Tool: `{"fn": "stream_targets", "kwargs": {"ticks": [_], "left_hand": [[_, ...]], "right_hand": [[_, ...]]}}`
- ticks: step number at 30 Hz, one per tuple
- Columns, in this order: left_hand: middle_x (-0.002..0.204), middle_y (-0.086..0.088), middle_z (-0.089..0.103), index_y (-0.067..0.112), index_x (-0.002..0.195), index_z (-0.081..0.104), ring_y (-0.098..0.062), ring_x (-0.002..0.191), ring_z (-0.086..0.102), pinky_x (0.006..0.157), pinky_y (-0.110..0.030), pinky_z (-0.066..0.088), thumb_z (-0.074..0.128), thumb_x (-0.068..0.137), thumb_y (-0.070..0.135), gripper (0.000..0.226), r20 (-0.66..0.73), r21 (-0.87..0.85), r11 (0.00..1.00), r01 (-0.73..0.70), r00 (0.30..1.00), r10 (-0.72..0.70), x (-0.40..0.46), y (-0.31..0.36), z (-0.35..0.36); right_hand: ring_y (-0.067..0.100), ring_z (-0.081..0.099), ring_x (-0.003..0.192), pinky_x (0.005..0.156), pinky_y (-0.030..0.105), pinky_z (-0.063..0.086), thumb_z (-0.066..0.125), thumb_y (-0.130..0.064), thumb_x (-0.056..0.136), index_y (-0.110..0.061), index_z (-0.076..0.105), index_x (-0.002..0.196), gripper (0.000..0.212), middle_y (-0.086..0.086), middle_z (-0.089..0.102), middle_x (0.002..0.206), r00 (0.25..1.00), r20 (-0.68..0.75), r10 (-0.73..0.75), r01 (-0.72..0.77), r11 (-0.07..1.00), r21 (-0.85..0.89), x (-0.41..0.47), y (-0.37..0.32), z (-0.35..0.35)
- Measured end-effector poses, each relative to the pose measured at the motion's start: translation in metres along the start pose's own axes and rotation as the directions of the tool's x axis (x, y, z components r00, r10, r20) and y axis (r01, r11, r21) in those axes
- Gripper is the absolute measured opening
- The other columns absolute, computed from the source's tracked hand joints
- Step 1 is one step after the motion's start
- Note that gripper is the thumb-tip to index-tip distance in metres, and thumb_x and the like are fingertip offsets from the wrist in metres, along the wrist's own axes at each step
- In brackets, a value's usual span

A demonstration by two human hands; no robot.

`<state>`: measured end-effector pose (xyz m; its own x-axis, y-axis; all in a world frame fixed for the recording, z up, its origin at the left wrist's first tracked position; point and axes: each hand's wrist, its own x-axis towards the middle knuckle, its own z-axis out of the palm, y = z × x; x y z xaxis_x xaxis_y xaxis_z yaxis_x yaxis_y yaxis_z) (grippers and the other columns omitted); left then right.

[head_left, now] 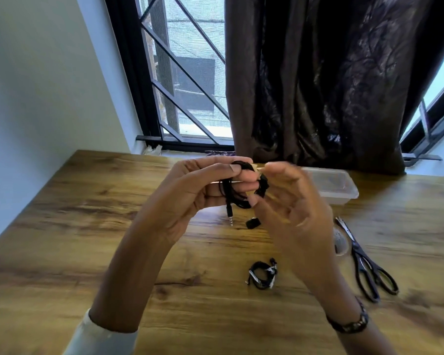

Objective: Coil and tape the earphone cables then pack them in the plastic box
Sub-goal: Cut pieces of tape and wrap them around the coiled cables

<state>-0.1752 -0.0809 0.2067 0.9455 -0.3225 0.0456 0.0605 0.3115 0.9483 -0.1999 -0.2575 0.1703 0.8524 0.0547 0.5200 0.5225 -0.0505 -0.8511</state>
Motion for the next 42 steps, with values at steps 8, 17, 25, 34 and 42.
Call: {"fn": "stream_targets", "kwargs": {"ticks": [8,17,25,34,42], "left_hand": [[0.087,-0.006,0.076,0.016,0.097,0.076,-0.016,0.082,0.073,0.07,-0.026,0.057,0.063,0.08,0.021,0.022,-0.009,0.096,0.995,-0.011,1.0,0.011,-0.006,0.005,0.005],[0.093,-0.005,0.075,0.018,0.095,0.077,-0.014,0.083,0.072,0.067,-0.019,0.054,0.067,0.077,0.021,0.021,-0.025,0.248,0.968,-0.037,0.999,0.045,-0.007,0.009,0.012],[0.086,-0.008,0.076,0.011,0.094,0.076,-0.012,0.076,0.072,0.065,-0.018,0.055,0.065,0.08,0.016,0.018,-0.013,0.23,0.972,-0.043,0.999,0.047,-0.006,0.011,0.015],[0.091,-0.008,0.076,0.011,0.095,0.075,-0.014,0.082,0.072,0.069,-0.02,0.055,0.063,0.081,0.02,0.02,0.07,0.254,0.965,-0.06,0.997,0.043,-0.006,0.017,0.015],[0.073,-0.002,0.074,0.009,0.088,0.073,-0.01,0.063,0.068,0.062,-0.02,0.056,0.068,0.078,0.025,0.02,0.013,0.47,0.849,-0.242,0.964,0.267,0.0,0.01,0.029]], "right_hand": [[0.016,0.071,0.095,0.075,0.027,0.059,0.073,-0.009,0.085,-0.009,0.066,0.112,0.028,0.007,0.069,0.107,0.989,-0.044,-0.141,0.132,0.979,-0.155,0.002,-0.009,0.003],[0.008,0.071,0.084,0.066,0.014,0.055,0.073,-0.003,0.083,-0.008,0.068,0.107,0.025,0.003,0.07,0.102,0.964,-0.043,-0.264,0.244,0.933,-0.263,0.007,-0.011,-0.015],[-0.016,0.054,0.076,0.065,0.0,0.042,0.07,0.009,0.081,-0.003,0.069,0.101,0.023,0.012,0.067,0.097,0.916,0.035,-0.399,0.378,0.832,-0.406,0.013,-0.011,-0.017],[0.008,0.061,0.086,0.084,0.006,0.042,0.069,0.01,0.081,0.005,0.073,0.094,0.014,0.018,0.068,0.096,0.817,0.177,-0.549,0.54,0.618,-0.572,0.024,-0.011,-0.025],[0.01,0.061,0.082,0.081,0.013,0.049,0.07,0.005,0.085,0.002,0.073,0.099,0.015,0.017,0.068,0.1,0.773,0.305,-0.556,0.606,0.507,-0.612,0.028,-0.011,-0.027]]}}
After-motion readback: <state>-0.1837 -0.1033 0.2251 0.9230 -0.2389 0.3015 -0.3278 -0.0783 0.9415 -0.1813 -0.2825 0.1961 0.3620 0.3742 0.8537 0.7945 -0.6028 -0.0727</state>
